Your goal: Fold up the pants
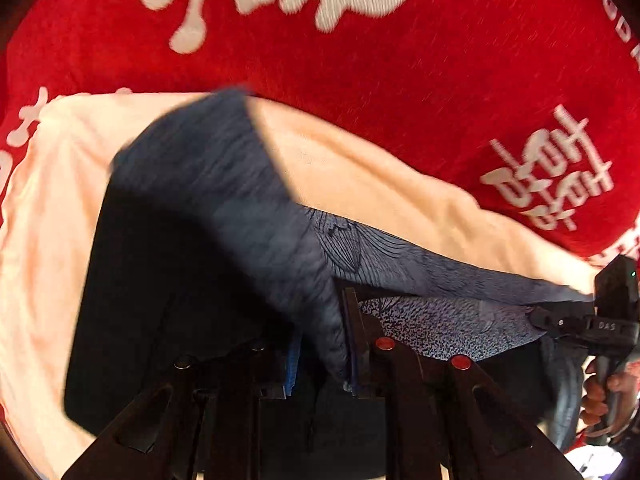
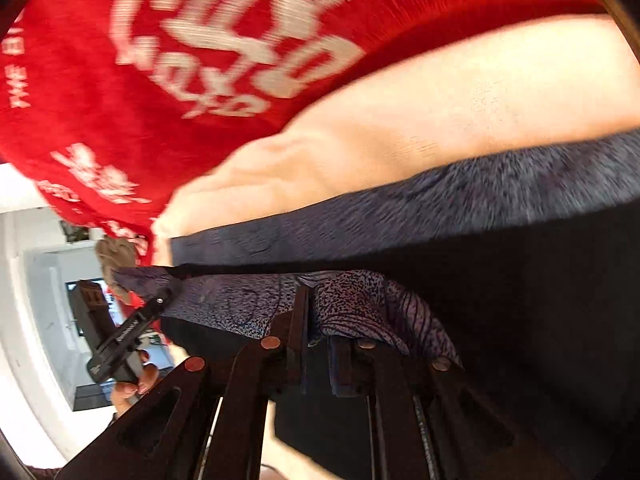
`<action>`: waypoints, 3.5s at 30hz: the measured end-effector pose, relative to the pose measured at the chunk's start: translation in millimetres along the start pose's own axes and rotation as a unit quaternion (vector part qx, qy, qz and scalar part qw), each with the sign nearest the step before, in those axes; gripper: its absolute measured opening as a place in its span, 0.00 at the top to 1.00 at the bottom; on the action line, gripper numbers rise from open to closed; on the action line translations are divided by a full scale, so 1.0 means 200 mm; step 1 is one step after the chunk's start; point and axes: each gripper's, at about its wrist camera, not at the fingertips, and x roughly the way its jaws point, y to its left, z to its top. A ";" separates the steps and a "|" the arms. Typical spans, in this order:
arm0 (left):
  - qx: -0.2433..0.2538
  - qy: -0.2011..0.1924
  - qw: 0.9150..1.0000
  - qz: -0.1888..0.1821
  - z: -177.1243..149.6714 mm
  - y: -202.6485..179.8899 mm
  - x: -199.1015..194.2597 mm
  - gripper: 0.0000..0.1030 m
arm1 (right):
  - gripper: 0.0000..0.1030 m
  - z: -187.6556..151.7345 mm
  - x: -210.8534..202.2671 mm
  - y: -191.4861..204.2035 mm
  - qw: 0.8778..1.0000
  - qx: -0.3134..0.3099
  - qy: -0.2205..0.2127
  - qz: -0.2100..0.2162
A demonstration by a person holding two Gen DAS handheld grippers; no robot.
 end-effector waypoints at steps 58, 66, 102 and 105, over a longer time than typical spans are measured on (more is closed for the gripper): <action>0.247 0.083 0.964 -0.054 -0.97 -1.34 -0.23 0.21 | 0.41 -1.75 -1.06 -0.87 0.953 0.206 -0.204 -0.089; 0.247 0.121 0.958 -0.085 -1.07 -1.55 -0.06 0.21 | 0.41 -1.81 -1.05 -1.11 0.947 0.243 -0.208 -0.019; 0.208 0.063 0.958 -0.187 -0.52 -2.40 -0.02 0.80 | 0.85 -0.63 -1.93 -0.97 0.964 0.038 -0.244 0.093; 0.212 0.029 0.965 -0.152 -0.39 -2.47 0.01 0.80 | 0.85 -0.35 -1.94 -0.99 0.972 0.023 -0.226 0.059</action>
